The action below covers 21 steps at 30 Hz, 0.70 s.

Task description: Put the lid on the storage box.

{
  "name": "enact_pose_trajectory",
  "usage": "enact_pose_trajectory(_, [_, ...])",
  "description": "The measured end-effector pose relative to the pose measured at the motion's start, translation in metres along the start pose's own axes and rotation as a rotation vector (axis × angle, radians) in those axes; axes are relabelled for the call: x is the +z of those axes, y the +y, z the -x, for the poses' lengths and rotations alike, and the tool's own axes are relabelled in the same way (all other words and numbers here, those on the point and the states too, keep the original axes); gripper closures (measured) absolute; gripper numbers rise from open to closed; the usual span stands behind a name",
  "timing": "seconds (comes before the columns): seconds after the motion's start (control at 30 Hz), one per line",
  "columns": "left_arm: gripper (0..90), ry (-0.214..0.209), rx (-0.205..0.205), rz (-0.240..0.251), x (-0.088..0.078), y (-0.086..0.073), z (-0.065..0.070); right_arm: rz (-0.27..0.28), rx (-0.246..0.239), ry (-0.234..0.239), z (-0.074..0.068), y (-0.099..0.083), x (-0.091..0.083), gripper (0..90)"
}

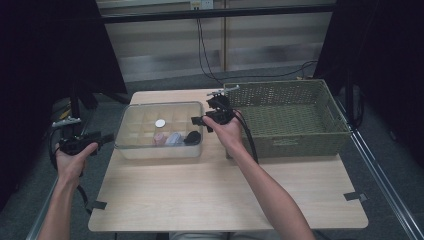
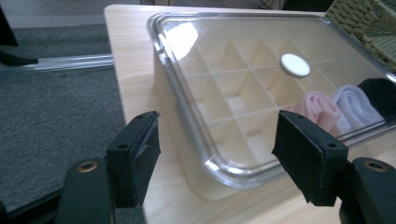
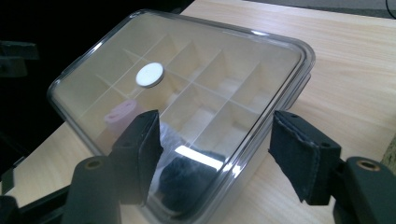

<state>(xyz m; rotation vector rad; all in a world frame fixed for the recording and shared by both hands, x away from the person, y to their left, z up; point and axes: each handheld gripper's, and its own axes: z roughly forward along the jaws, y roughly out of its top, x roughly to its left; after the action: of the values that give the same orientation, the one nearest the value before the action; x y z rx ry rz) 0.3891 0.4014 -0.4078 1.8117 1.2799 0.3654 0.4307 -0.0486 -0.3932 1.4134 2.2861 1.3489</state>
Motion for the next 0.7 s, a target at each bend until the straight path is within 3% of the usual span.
enact_pose_trajectory(0.23, [31.0,0.006,0.020,0.003,-0.013,-0.013,0.002,0.025,-0.025,0.032,-0.003,-0.009,-0.015,33.6])
enact_pose_trajectory(0.43, [31.7,-0.014,0.013,0.020,-0.016,-0.025,0.027,0.033,-0.067,0.008,-0.001,-0.018,-0.028,33.2])
enact_pose_trajectory(0.47, [31.6,-0.007,0.026,0.011,-0.016,-0.027,0.033,0.029,-0.072,0.000,0.001,-0.020,-0.030,32.6])
enact_pose_trajectory(0.63, [29.1,-0.060,0.081,0.013,-0.016,-0.036,0.055,0.050,-0.058,0.031,0.009,-0.032,-0.045,31.2])
enact_pose_trajectory(0.7, [27.4,-0.074,0.079,0.017,-0.015,-0.038,0.063,0.054,-0.062,0.030,0.010,-0.035,-0.049,30.5])
